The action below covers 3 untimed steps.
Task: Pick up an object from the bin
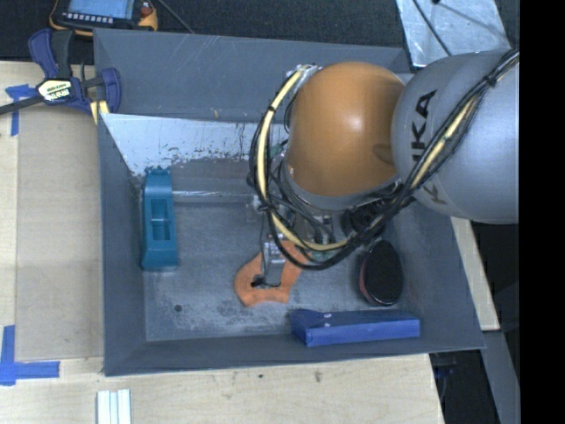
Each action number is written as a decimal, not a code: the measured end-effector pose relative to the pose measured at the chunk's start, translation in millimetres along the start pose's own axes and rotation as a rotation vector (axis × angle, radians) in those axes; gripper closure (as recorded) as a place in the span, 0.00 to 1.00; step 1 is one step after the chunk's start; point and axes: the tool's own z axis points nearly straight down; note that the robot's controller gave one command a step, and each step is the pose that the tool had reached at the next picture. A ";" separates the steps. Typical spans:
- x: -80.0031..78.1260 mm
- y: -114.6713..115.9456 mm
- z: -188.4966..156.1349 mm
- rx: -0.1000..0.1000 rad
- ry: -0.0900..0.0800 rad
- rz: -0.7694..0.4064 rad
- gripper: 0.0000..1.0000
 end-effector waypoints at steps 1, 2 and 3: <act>-1.6 -0.7 -4.7 -0.002 -0.009 0.003 0.00; 5.3 -12.4 29.5 -0.002 -0.011 -0.058 0.00; -17.8 -9.5 63.9 -0.002 -0.011 -0.025 0.00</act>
Offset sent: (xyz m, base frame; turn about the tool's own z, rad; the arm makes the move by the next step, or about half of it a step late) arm -0.0114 -0.0202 -0.0524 -0.0931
